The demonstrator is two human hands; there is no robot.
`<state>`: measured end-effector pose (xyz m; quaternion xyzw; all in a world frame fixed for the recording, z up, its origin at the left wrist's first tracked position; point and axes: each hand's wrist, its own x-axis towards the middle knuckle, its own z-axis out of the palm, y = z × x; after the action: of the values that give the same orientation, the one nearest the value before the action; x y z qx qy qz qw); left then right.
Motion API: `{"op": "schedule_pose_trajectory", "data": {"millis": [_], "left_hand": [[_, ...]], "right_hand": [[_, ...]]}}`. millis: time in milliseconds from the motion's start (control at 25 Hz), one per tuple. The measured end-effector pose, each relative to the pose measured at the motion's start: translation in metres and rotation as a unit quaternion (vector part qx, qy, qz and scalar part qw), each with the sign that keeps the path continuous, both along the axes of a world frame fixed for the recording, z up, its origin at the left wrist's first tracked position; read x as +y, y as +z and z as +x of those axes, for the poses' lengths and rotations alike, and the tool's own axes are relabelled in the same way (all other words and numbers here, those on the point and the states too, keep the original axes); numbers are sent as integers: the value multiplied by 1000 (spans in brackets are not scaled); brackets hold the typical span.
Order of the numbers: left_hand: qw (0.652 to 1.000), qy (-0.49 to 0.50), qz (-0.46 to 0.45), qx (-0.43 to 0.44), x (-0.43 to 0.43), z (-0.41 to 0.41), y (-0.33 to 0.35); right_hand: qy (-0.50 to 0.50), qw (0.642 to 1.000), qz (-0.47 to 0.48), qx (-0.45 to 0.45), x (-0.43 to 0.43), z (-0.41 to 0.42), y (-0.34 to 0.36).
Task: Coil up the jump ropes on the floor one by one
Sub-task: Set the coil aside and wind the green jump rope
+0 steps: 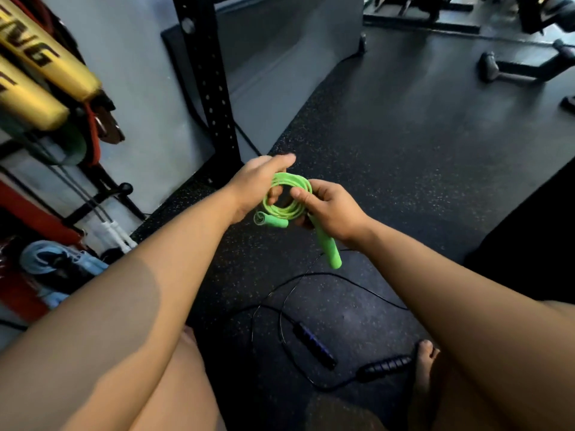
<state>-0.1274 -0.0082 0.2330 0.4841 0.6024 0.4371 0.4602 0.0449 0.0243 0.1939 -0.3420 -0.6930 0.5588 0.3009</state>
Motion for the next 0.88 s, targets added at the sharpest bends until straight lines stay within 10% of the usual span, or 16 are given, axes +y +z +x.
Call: {"op": "schedule_pose_trajectory", "data": {"millis": [120, 360, 880], "left_hand": [[990, -57, 5, -127, -25, -25, 12], [995, -52, -54, -71, -93, -124, -2], [964, 241, -104, -50, -252, -320, -141]], "right_hand": [[-1, 998, -47, 48, -4, -14, 1], [72, 994, -65, 43, -29, -100, -19], [221, 939, -264, -6, -128, -352, -147]]}}
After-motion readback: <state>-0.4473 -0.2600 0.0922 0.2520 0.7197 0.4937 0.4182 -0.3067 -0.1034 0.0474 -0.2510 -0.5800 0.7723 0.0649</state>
